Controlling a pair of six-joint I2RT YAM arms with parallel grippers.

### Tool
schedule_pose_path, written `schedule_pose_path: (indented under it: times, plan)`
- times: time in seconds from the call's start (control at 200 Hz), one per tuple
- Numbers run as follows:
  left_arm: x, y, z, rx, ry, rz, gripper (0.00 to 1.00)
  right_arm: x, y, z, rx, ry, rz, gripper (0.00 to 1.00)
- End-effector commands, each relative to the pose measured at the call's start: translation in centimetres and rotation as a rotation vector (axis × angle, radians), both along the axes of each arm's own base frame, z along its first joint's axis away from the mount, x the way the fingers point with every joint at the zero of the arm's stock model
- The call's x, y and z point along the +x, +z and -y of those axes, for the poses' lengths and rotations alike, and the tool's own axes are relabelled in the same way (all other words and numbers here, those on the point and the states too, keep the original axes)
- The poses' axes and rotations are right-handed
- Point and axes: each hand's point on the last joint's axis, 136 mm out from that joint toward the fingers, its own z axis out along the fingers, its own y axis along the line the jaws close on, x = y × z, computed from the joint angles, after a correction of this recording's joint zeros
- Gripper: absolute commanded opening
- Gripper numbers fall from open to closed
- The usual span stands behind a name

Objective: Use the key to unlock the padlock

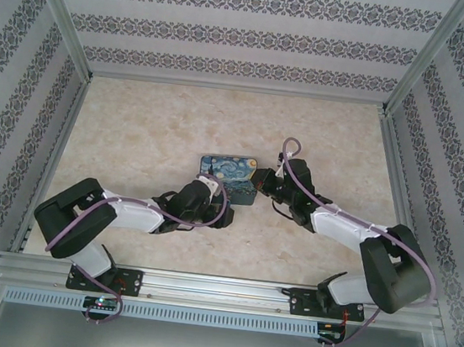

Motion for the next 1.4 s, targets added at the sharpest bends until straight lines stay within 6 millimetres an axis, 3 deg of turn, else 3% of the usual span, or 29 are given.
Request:
schedule_pose_path:
  times: [0.0,0.325,1.049,1.249,1.394]
  plan:
    - [1.0,1.0,1.3,-0.022,-0.021,0.084,0.77,1.1,1.1,-0.5,0.049,0.002,0.025,0.0]
    - [1.7,0.9,1.8,-0.023,-0.023,0.121,0.73,1.4,-0.1,-0.4,0.055,0.001,-0.002,0.0]
    - [3.5,0.9,5.6,-0.109,-0.048,0.132,0.7,1.1,-1.8,0.0,0.026,-0.004,-0.04,0.0]
    - [3.7,0.6,5.6,-0.108,-0.039,0.132,0.69,1.1,-2.4,0.1,0.019,-0.004,-0.055,0.0]
    - [4.4,0.2,4.2,-0.033,0.035,0.16,0.69,1.1,-2.7,0.1,0.017,-0.005,-0.06,0.0]
